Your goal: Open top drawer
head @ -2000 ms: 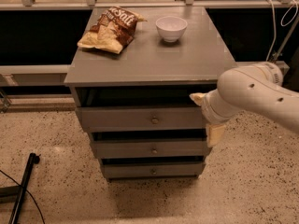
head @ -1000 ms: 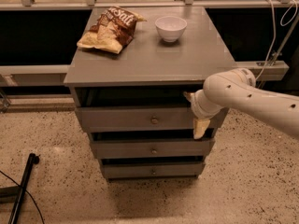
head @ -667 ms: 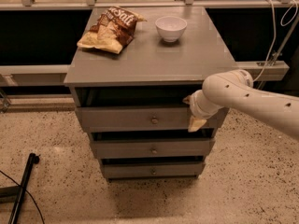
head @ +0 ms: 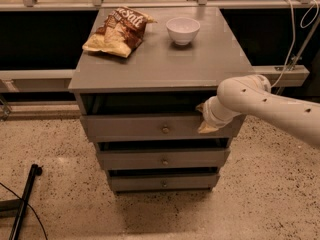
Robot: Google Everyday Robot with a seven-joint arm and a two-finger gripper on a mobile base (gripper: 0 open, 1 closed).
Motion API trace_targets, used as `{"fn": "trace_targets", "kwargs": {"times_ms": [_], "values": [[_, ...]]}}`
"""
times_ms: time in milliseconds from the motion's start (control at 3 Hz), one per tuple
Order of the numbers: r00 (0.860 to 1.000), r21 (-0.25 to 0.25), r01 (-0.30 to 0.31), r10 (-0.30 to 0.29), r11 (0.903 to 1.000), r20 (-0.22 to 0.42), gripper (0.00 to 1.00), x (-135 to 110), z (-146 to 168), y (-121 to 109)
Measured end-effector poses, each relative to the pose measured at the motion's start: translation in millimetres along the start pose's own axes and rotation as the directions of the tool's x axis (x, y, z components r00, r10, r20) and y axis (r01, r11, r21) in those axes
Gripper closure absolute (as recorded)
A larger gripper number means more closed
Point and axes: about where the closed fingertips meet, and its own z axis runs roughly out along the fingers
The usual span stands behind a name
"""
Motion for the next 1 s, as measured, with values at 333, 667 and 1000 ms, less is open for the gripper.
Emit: {"fn": "trace_targets", "kwargs": {"times_ms": [333,667,1000], "values": [[1.000,-0.010,-0.007,0.007,0.9999,0.007,0.49,-2.5,-4.3,3.7],[1.000,-0.024,-0.005,0.006,0.9997,0.018,0.44,-6.7,-13.2,11.0],[0.999,-0.047,-0.013,0.014,0.9988,0.035,0.26,-9.0,-25.9,27.1]]}}
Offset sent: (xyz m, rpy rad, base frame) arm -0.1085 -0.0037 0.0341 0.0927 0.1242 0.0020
